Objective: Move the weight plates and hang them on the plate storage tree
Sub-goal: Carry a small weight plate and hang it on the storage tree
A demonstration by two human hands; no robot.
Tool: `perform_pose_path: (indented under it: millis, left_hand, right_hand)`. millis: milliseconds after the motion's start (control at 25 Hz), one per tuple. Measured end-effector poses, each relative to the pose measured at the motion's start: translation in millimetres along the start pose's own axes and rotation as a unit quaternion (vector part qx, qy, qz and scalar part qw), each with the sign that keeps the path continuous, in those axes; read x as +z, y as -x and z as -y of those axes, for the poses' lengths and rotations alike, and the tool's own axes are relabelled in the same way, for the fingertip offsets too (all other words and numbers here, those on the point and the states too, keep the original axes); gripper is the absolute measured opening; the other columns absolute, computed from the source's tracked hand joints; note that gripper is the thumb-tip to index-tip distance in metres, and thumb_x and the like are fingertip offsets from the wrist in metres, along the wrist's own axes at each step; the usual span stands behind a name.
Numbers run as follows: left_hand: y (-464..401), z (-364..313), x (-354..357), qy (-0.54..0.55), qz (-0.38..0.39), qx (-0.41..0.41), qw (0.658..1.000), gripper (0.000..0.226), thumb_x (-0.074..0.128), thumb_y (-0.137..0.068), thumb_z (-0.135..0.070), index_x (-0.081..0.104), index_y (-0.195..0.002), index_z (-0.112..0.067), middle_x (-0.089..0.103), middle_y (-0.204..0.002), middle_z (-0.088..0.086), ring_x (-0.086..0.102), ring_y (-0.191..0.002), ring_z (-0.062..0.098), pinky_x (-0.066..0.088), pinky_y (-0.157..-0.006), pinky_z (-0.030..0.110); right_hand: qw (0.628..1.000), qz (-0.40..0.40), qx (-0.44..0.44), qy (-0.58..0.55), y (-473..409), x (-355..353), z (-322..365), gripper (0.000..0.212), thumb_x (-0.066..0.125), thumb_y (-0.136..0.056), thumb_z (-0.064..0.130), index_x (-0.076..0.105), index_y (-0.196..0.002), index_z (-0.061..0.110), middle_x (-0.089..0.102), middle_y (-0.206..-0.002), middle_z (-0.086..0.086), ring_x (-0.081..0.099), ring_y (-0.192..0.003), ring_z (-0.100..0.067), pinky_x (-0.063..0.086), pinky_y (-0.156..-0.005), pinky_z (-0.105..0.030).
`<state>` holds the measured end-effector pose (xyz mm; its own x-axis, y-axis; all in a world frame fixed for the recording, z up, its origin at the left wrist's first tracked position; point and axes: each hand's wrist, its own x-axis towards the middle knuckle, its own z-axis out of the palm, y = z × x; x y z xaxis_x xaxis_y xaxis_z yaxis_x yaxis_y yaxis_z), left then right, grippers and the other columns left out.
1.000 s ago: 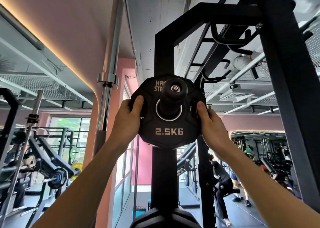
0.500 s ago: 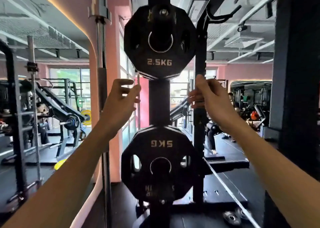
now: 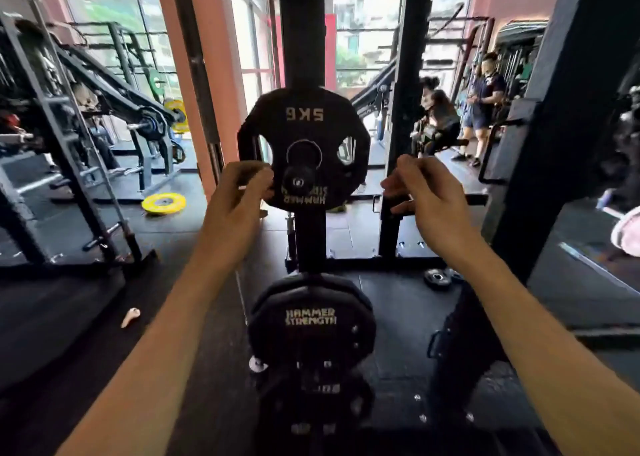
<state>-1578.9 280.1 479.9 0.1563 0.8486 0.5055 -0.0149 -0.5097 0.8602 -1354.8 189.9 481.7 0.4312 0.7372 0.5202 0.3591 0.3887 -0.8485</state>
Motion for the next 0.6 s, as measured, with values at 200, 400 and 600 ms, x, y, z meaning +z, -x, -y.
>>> perform_pose_path:
  millis: [200, 400, 600]
  left_hand:
    - [98, 44, 0, -0.018, -0.001, -0.109, 0.994, 0.01, 0.053, -0.099, -0.025, 0.06, -0.103, -0.02, 0.066, -0.096, 0.0, 0.062, -0.083, 0.006, 0.046, -0.071, 0.021]
    - [193, 95, -8, -0.057, 0.038, -0.216, 0.974, 0.011, 0.05, -0.1, -0.024, 0.059, -0.098, -0.03, 0.066, -0.098, -0.005, 0.065, -0.089, 0.007, 0.048, -0.069, 0.021]
    - [287, 148, -21, -0.089, 0.121, -0.329, 0.932, 0.008, 0.05, -0.101, -0.028, 0.057, -0.103, -0.03, 0.064, -0.104, -0.002, 0.064, -0.093, 0.013, 0.053, -0.076, 0.034]
  right_hand:
    - [0.993, 0.037, 0.108, 0.02, 98, -17, -55, 0.027, 0.048, -0.098, 0.046, 0.057, -0.093, 0.021, 0.07, -0.092, 0.004, 0.068, -0.088, -0.013, 0.053, -0.074, -0.034]
    - [0.977, 0.026, 0.208, 0.03, 193, -22, -97, 0.023, 0.045, -0.101, 0.04, 0.057, -0.091, 0.023, 0.069, -0.094, -0.002, 0.066, -0.088, -0.018, 0.052, -0.077, -0.04]
    - [0.943, 0.007, 0.329, 0.052, 285, -17, -140, 0.032, 0.043, -0.099, 0.051, 0.058, -0.089, 0.024, 0.069, -0.098, -0.006, 0.065, -0.093, -0.023, 0.052, -0.084, -0.048]
